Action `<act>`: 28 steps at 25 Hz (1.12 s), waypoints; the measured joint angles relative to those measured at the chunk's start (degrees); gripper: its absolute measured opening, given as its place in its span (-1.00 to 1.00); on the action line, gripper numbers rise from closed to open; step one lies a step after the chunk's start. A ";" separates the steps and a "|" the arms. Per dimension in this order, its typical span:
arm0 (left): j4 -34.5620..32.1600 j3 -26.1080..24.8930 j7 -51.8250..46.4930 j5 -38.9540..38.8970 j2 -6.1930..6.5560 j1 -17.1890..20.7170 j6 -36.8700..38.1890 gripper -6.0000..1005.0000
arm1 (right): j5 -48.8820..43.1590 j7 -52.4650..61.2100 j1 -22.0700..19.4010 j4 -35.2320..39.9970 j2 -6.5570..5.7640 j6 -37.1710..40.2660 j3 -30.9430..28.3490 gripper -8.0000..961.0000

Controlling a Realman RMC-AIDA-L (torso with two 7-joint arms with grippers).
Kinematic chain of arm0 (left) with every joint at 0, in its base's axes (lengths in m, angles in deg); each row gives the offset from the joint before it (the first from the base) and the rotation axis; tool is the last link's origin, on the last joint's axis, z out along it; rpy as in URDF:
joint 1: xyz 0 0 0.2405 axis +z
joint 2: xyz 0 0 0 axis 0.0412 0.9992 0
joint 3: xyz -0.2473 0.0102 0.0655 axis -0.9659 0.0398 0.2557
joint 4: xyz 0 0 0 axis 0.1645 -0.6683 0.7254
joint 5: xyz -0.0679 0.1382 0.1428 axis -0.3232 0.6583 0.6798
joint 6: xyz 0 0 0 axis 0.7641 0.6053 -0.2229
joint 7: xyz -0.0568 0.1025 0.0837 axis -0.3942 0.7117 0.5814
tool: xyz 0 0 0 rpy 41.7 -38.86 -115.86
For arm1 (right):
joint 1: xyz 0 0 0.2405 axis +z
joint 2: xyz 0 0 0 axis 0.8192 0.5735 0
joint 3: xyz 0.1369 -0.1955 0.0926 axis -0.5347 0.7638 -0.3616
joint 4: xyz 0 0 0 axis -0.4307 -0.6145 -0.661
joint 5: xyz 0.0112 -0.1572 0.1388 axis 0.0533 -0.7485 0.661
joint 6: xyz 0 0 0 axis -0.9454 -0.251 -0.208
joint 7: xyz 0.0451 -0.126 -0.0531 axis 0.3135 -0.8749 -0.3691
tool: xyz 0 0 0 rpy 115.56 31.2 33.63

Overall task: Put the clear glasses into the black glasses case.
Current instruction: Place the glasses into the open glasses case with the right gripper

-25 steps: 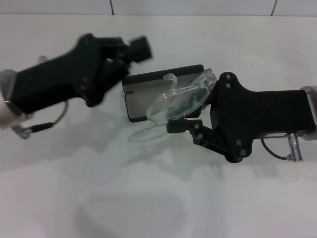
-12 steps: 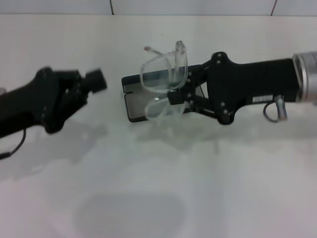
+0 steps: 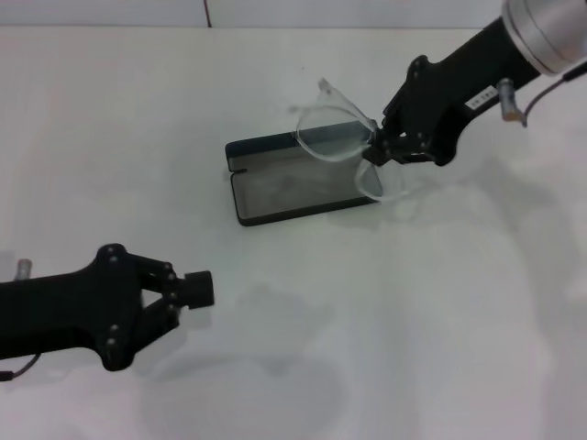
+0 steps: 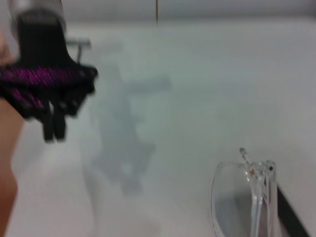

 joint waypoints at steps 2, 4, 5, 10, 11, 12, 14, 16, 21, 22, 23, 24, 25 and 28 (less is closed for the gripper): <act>0.14 -0.01 0.31 0.39 -0.19 -0.11 -0.02 -0.90 | -6.11 1.56 4.17 -1.32 0.78 2.22 -0.03 -0.83; 0.16 -0.04 0.34 0.41 -0.27 -0.12 -0.02 -0.90 | -9.85 1.97 6.73 -2.95 1.75 2.94 0.04 -0.83; 0.16 -0.04 0.34 0.41 -0.28 -0.10 -0.03 -0.90 | -11.87 2.02 7.89 -3.94 2.28 3.13 0.48 -0.83; 0.16 -0.04 0.36 0.40 -0.45 -0.19 -0.03 -0.90 | -14.93 2.13 9.87 -6.47 2.76 0.44 6.28 -0.83; 0.16 -0.04 0.36 0.40 -0.49 -0.21 -0.03 -0.90 | -15.28 2.15 10.03 -6.75 2.75 -0.75 7.18 -0.83; 0.16 -0.04 0.36 0.40 -0.51 -0.24 -0.03 -0.90 | -15.58 2.15 10.05 -6.78 2.79 -1.83 8.08 -0.83; 0.15 -0.04 0.36 0.40 -0.55 -0.38 -0.03 -0.90 | -15.99 2.14 10.22 -6.79 2.83 -3.18 9.79 -0.82; 0.15 -0.04 0.36 0.41 -0.59 -0.55 -0.05 -0.90 | -16.71 2.17 10.71 -6.94 2.87 -4.44 11.84 -0.82; 0.12 -0.04 0.36 0.41 -0.53 -1.09 -0.05 -0.90 | -17.64 3.27 11.47 -7.55 3.00 -7.85 18.35 -0.82; 0.12 -0.04 0.36 0.41 -0.42 -1.14 -0.07 -0.90 | -17.69 3.44 11.48 -7.56 3.00 -8.25 18.80 -0.82; 0.11 -0.04 0.31 0.41 -0.30 -1.16 -0.09 -0.90 | -17.77 3.97 11.47 -7.59 3.01 -9.80 20.43 -0.82; 0.08 -0.09 0.23 0.41 -0.19 -1.16 -0.11 -0.90 | -17.67 4.18 11.36 -7.59 3.02 -10.93 21.50 -0.82; -0.01 -0.21 0.13 0.41 -0.16 -1.09 -0.11 -0.90 | -17.51 4.21 11.19 -7.59 3.02 -11.64 22.20 -0.82; -0.24 -0.63 0.01 0.41 -0.07 -0.78 -0.13 -0.90 | -16.53 4.23 10.76 -7.50 3.03 -13.88 24.05 -0.82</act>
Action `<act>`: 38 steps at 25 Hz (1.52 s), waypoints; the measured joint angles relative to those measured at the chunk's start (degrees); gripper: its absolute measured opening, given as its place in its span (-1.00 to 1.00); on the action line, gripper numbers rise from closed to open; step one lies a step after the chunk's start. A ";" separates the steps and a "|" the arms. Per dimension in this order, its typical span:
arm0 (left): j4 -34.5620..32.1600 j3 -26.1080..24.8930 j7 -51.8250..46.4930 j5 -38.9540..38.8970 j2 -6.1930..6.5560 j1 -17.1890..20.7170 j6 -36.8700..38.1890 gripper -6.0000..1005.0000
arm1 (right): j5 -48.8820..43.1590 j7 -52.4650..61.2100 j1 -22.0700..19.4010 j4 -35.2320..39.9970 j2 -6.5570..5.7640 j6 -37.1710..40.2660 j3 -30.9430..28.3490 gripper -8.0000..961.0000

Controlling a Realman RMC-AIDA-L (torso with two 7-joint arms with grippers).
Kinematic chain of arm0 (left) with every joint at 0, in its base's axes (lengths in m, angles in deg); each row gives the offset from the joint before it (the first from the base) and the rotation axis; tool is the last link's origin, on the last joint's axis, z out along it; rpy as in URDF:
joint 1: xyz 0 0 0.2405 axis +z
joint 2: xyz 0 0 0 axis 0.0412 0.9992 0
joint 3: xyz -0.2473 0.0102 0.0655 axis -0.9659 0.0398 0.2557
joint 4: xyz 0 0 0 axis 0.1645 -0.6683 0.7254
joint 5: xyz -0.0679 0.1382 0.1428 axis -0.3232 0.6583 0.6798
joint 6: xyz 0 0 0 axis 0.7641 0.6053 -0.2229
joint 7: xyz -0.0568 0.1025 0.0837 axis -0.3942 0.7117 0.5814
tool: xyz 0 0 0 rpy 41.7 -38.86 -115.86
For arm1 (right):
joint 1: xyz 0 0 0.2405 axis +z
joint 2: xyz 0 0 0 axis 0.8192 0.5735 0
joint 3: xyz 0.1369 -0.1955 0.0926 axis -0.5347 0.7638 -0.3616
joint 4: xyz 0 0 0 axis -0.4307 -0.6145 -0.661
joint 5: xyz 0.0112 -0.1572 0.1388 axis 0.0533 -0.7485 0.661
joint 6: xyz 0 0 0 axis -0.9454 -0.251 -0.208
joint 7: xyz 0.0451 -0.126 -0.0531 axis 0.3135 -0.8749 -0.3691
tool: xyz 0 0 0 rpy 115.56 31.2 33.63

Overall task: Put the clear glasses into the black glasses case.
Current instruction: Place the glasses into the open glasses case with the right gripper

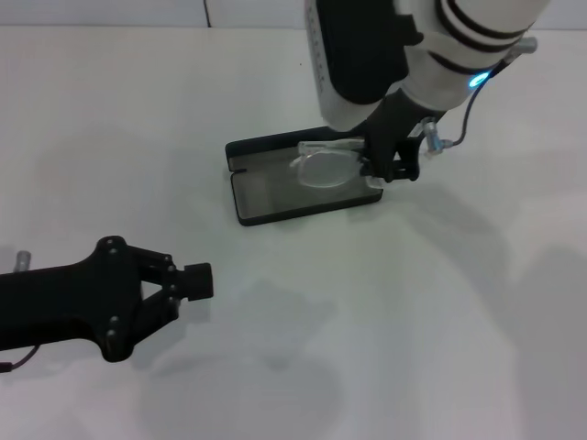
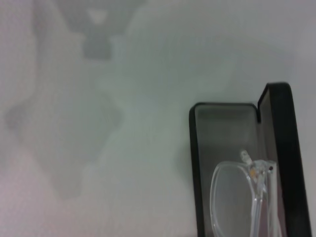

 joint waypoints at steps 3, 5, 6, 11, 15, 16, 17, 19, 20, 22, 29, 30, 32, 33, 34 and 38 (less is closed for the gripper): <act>0.07 -0.21 0.06 0.09 0.48 0.17 -0.02 -0.90 | 1.13 -0.25 -0.46 -0.16 0.00 -1.96 1.01 -0.81; 0.20 -0.27 0.07 0.11 0.65 0.33 -0.02 -0.90 | 1.78 -0.49 -0.81 -0.18 0.00 -3.59 1.76 -0.81; 0.20 -0.37 0.07 0.12 0.68 0.41 -0.02 -0.90 | 1.96 -0.62 -0.96 -0.18 0.00 -4.28 2.19 -0.81; 0.23 -0.78 -0.01 0.16 0.73 0.40 -0.05 -0.90 | 1.99 -0.89 -0.82 -1.13 -0.01 -6.22 5.29 -0.81; 0.17 -0.83 -0.06 0.17 0.73 0.30 -0.10 -0.90 | 1.81 -0.90 -0.72 -1.59 0.00 -8.51 8.60 -0.81; 0.16 -0.84 -0.06 0.17 0.73 0.28 -0.10 -0.90 | 1.81 -0.91 -0.72 -1.65 0.00 -8.81 9.04 -0.80; 0.17 -0.84 -0.07 0.17 0.73 0.25 -0.11 -0.90 | 1.80 -0.93 -0.72 -1.66 -0.01 -9.17 9.40 -0.80; 0.09 -0.83 -0.08 0.17 0.72 0.26 -0.11 -0.90 | 1.76 -0.95 -0.72 -1.70 0.00 -10.04 10.07 -0.80; 0.03 -0.83 -0.09 0.17 0.73 0.27 -0.11 -0.90 | 1.74 -0.95 -0.72 -1.70 0.00 -10.38 10.28 -0.80; -0.07 -0.83 -0.09 0.17 0.66 0.28 -0.10 -0.90 | 1.80 -0.95 -0.72 -1.77 0.00 -10.77 10.40 -0.80; -0.09 -0.82 -0.10 0.17 0.53 0.07 -0.10 -0.90 | 2.12 -0.95 -1.03 -2.47 0.00 -13.03 11.54 -0.80; -0.09 -0.82 -0.10 0.17 0.50 0.05 -0.10 -0.90 | 2.12 -0.95 -1.03 -2.47 0.00 -13.03 11.54 -0.80; -0.09 -0.82 -0.10 0.16 0.46 0.02 -0.11 -0.90 | 2.53 -0.95 -1.09 -2.94 0.00 -13.74 11.83 -0.79; -0.09 -0.82 -0.10 0.16 0.44 0.02 -0.10 -0.90 | 2.85 -0.95 -1.09 -3.19 0.00 -14.04 12.00 -0.79; -0.08 -0.81 -0.10 0.16 0.44 0.02 -0.10 -0.90 | 3.34 -0.95 -1.06 -3.52 0.00 -14.40 12.32 -0.79; -0.09 -0.82 -0.12 0.16 0.44 0.04 -0.10 -0.90 | 3.91 -0.94 -1.07 -3.90 0.00 -14.91 13.18 -0.79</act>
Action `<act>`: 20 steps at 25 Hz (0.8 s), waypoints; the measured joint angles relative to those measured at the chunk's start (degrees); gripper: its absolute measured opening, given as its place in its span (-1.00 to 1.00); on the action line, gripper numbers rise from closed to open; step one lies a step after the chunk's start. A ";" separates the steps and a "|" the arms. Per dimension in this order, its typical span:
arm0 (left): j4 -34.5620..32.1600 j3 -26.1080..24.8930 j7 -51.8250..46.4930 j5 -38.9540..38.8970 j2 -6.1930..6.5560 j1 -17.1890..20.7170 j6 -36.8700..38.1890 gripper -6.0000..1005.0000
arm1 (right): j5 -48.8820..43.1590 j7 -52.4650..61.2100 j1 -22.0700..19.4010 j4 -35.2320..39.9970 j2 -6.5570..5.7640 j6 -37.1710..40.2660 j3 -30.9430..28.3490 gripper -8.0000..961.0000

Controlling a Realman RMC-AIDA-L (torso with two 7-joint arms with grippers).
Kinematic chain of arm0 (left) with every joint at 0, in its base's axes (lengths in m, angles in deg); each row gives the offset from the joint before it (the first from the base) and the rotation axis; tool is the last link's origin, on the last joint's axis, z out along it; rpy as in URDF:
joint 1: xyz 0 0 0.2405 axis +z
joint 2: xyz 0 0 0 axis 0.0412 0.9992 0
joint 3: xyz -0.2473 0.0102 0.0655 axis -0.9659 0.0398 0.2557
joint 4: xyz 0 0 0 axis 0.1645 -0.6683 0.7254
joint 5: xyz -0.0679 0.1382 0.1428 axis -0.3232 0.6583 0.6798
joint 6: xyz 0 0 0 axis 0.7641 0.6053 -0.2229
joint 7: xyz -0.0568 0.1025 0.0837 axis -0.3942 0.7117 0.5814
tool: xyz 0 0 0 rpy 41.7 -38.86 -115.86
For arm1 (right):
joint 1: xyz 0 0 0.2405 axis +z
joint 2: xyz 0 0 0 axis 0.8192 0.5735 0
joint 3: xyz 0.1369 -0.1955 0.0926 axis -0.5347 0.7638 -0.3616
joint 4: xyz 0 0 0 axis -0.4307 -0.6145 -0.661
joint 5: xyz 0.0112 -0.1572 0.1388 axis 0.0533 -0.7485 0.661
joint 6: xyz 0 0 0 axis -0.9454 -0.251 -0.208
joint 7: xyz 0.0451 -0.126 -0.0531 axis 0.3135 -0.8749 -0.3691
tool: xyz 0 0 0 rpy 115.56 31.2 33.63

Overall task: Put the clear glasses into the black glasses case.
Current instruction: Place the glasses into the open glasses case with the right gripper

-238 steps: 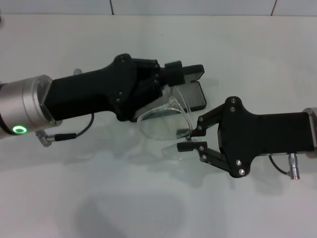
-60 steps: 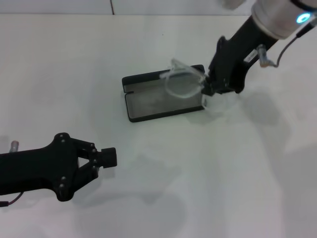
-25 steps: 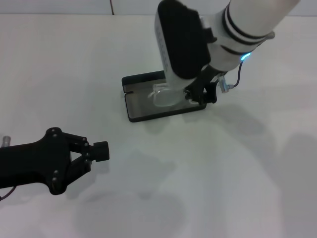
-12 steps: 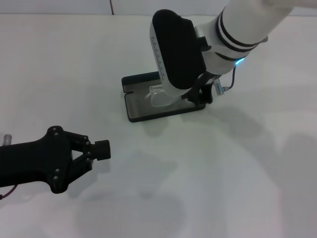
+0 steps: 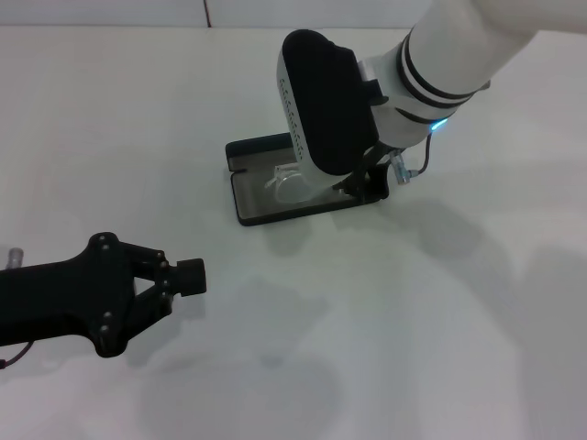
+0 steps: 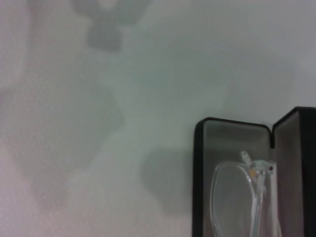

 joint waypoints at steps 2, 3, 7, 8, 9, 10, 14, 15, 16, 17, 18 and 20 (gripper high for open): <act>0.00 0.00 -0.03 0.00 0.01 0.00 0.00 -0.90 | 0.27 0.00 -0.08 -0.01 0.00 -0.22 0.05 -0.79; 0.00 0.00 -0.03 0.00 0.01 0.00 0.00 -0.90 | 0.40 0.00 -0.11 -0.01 0.00 -0.35 0.06 -0.79; 0.06 0.00 -0.05 0.00 0.02 -0.26 0.00 -0.90 | 0.47 0.00 -0.12 -0.01 0.00 -0.49 0.10 -0.79; 0.07 0.00 -0.05 0.00 0.02 -0.29 0.00 -0.90 | 0.47 0.00 -0.11 -0.01 0.00 -0.49 0.14 -0.78; 0.08 0.00 -0.05 0.00 0.02 -0.31 0.00 -0.90 | 0.47 0.00 -0.06 -0.01 0.00 -0.53 0.19 -0.78; 0.09 0.00 -0.05 0.00 0.02 -0.32 0.00 -0.90 | 0.47 0.00 -0.06 -0.01 0.00 -0.53 0.19 -0.78; 0.09 0.00 -0.05 0.00 -0.03 -0.34 0.00 -0.90 | 0.51 0.07 0.14 -0.05 0.00 -0.78 -0.15 -0.78; 0.12 0.00 -0.05 0.00 -0.06 -0.34 0.00 -0.90 | 0.52 0.08 0.20 -0.10 0.00 -0.78 -0.16 -0.78; 0.14 0.00 -0.06 0.00 -0.10 -0.36 0.00 -0.90 | 0.54 0.08 0.24 -0.12 0.00 -0.78 -0.13 -0.78; 0.15 0.00 -0.06 0.00 -0.12 -0.38 0.00 -0.90 | 0.54 0.07 0.24 -0.15 0.00 -0.84 0.02 -0.78; 0.15 0.00 -0.05 0.00 -0.12 -0.41 0.00 -0.90 | 0.55 0.04 0.23 -0.16 0.00 -1.03 0.15 -0.78; 0.13 0.00 -0.06 0.00 -0.17 -0.43 0.00 -0.90 | 0.82 0.01 0.11 -0.22 0.00 -1.57 0.38 -0.78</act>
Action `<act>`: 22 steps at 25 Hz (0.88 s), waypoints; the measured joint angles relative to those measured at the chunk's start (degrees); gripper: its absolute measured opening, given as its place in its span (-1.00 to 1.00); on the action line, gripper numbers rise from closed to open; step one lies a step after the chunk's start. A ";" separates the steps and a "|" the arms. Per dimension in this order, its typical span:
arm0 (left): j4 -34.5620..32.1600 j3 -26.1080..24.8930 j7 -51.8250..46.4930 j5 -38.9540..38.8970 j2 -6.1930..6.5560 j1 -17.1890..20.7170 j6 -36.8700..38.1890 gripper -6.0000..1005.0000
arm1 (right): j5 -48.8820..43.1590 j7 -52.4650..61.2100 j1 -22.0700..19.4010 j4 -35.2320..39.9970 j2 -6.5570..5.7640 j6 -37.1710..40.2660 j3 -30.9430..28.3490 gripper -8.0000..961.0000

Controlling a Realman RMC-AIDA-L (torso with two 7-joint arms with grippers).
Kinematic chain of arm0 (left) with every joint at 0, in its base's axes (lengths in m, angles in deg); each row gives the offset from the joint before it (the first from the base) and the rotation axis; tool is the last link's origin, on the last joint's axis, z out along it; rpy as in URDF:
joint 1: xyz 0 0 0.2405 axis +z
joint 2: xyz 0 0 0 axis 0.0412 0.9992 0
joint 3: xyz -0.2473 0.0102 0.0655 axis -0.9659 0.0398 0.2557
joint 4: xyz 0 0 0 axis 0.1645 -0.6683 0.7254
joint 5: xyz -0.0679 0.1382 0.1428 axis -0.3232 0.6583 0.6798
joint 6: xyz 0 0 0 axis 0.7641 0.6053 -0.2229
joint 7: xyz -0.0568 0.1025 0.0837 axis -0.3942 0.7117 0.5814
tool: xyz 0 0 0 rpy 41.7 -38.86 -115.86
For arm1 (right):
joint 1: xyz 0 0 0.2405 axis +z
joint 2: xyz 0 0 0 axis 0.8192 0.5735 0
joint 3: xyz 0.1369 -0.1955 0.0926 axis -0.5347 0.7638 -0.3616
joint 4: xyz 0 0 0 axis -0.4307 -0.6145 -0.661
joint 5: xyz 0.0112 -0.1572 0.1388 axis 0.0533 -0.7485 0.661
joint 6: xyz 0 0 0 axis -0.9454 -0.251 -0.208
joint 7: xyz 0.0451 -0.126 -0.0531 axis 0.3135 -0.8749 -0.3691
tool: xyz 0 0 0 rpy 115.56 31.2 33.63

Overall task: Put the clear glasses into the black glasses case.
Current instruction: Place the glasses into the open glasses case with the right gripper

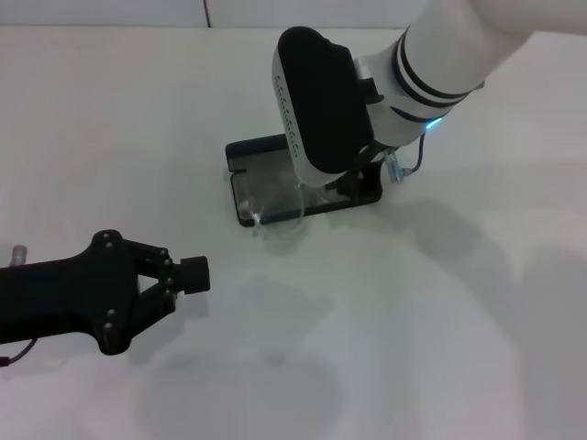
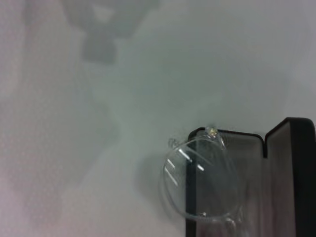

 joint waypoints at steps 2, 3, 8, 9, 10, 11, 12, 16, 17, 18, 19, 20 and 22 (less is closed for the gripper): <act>-0.04 0.00 0.00 0.00 -0.05 0.00 0.00 -0.90 | 0.15 0.00 0.00 -0.03 0.00 -0.22 0.05 -0.74; -0.04 0.00 0.00 0.00 -0.04 -0.01 0.00 -0.90 | 0.16 0.00 0.01 -0.04 0.00 -0.31 0.07 -0.72; 0.02 -0.01 0.00 0.00 0.04 0.00 0.00 -0.90 | 0.29 0.11 -0.96 1.00 0.00 -0.84 -0.11 -0.67; 0.05 -0.03 0.02 -0.02 0.07 0.04 0.00 -0.90 | 0.31 0.16 -1.63 1.67 0.00 -0.87 -0.29 -0.67; 0.07 -0.06 0.07 -0.09 0.11 0.11 0.00 -0.90 | 0.32 0.18 -2.35 2.29 0.00 -0.86 -0.43 -0.67; 0.09 -0.16 0.13 -0.24 0.13 0.22 0.00 -0.90 | 0.38 0.18 -3.45 3.41 0.00 -0.86 -0.82 -0.67; 0.11 -0.56 0.22 -0.37 0.13 0.30 0.00 -0.90 | 0.34 0.16 -4.75 4.61 0.00 -0.73 -1.19 -0.67; 0.23 -4.88 0.37 -0.46 -0.15 0.82 0.18 -0.90 | 0.38 0.08 -10.53 10.90 0.00 -0.52 -3.76 -0.67; 0.24 -5.63 0.37 -0.52 -0.18 0.97 0.22 -0.90 | 1.02 0.07 -12.35 12.64 0.00 -0.60 -4.88 -0.67; 0.27 -6.28 0.38 -0.55 -0.20 1.11 0.24 -0.90 | 1.76 0.05 -13.91 13.97 0.00 -0.74 -5.95 -0.67; 0.28 -6.95 0.39 -0.60 -0.22 1.29 0.26 -0.90 | 3.23 -0.03 -15.56 14.79 0.01 -1.03 -7.26 -0.67; 0.28 -7.26 0.42 -0.61 -0.25 1.39 0.27 -0.90 | 5.10 -0.21 -17.17 15.32 -0.01 -1.35 -8.75 -0.67; 0.31 -7.49 0.46 -0.57 -0.26 1.45 0.27 -0.90 | 11.29 -1.53 -21.10 15.50 -0.08 -2.06 -12.91 -0.67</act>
